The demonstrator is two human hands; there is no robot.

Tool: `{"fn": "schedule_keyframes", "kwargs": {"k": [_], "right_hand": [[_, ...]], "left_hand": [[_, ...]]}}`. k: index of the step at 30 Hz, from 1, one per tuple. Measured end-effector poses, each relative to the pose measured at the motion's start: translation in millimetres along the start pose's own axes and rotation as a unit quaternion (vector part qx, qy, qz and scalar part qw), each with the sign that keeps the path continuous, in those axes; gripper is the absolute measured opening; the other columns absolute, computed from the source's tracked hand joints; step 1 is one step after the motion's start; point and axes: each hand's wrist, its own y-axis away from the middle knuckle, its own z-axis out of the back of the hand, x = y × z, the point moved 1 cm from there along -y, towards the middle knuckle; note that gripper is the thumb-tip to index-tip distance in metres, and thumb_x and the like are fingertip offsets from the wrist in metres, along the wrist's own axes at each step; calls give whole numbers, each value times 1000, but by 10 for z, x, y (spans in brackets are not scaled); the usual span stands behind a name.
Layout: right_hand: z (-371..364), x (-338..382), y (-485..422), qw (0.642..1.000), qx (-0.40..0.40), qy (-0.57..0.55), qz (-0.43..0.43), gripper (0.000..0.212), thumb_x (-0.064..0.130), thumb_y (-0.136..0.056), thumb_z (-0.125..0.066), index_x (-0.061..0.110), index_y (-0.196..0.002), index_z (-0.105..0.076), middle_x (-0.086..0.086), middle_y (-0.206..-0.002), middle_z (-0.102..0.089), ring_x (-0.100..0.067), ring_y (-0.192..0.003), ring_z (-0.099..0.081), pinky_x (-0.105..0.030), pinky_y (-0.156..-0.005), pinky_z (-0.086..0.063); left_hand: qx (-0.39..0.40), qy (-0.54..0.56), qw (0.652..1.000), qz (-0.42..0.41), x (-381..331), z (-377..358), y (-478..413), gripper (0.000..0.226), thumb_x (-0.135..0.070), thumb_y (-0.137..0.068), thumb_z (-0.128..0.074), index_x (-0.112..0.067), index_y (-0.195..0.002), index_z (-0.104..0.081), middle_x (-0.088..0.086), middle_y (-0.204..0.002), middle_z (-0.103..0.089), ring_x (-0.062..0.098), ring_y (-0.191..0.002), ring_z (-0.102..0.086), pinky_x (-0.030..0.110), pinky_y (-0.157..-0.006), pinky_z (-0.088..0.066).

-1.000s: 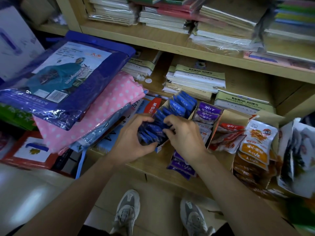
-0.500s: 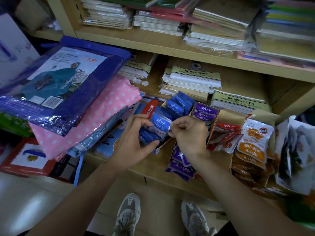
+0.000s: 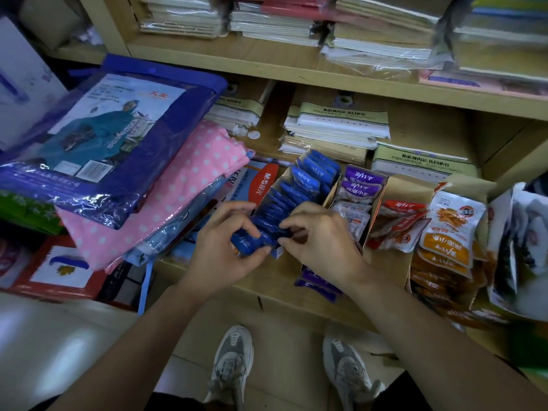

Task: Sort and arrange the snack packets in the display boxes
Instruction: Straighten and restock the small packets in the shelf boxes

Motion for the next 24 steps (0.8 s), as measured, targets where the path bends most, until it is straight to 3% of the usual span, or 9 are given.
{"fn": "schedule_keyframes", "kwargs": {"k": [4, 8, 12, 16, 18, 22, 24], "right_hand": [[-74, 51, -34, 997, -4, 78, 23, 37, 15, -74, -88, 7, -108, -76, -5, -103, -58, -18, -73, -66, -37, -68, -62], [-159, 104, -87, 989, -24, 146, 29, 20, 9, -72, -86, 4, -90, -78, -11, -91, -59, -29, -65, -65, -40, -54, -59], [-180, 95, -146, 986, -2, 165, 4, 7, 8, -87, -73, 3, -89, -77, -10, -91, -60, -33, -74, -65, -47, -61, -57], [-52, 25, -168, 991, -89, 65, -77, 11, 12, -90, -73, 5, -81, -74, -2, -83, -65, -18, -71, -63, -33, -66, -53], [-1, -12, -166, 984, -87, -14, -152, 18, 15, -93, -71, 7, -76, -71, -3, -76, -68, -17, -67, -67, -36, -64, -57], [71, -5, -167, 947, -86, -167, -262, 21, 14, -96, -68, 3, -77, -66, -8, -81, -72, -8, -69, -73, -30, -61, -62], [88, 14, -178, 945, -89, -170, -264, 21, 13, -95, -69, 1, -78, -68, -8, -81, -73, -7, -69, -74, -29, -62, -62]], "left_hand": [[14, -1, 1000, 2, 33, 24, -2, 25, -29, -70, -83, -12, -78, -66, 1, -122, -62, 11, -114, -62, 31, -90, -52], [22, -1, 1000, 2, 62, 41, -11, 25, -27, -68, -85, -14, -78, -65, -1, -121, -63, 11, -112, -64, 36, -89, -54], [24, 3, 1000, 10, 50, 44, -8, 27, -25, -70, -86, -13, -82, -65, 0, -126, -61, 10, -119, -60, 36, -90, -54], [16, 21, 999, 25, -16, 43, -16, 33, -35, -78, -81, -14, -97, -65, 0, -138, -51, 7, -130, -50, 15, -96, -42], [18, 56, 997, 50, -29, 19, -28, 43, -33, -82, -81, -16, -114, -59, -1, -144, -44, 7, -136, -44, 10, -100, -36], [49, 142, 983, 106, 13, -138, -15, 85, -44, -77, -83, -22, -143, -34, -4, -154, -33, 11, -144, -38, 22, -110, -39], [65, 152, 979, 122, 31, -223, -5, 101, -45, -74, -86, -24, -150, -23, -5, -154, -31, 10, -142, -41, 28, -109, -43]]}}
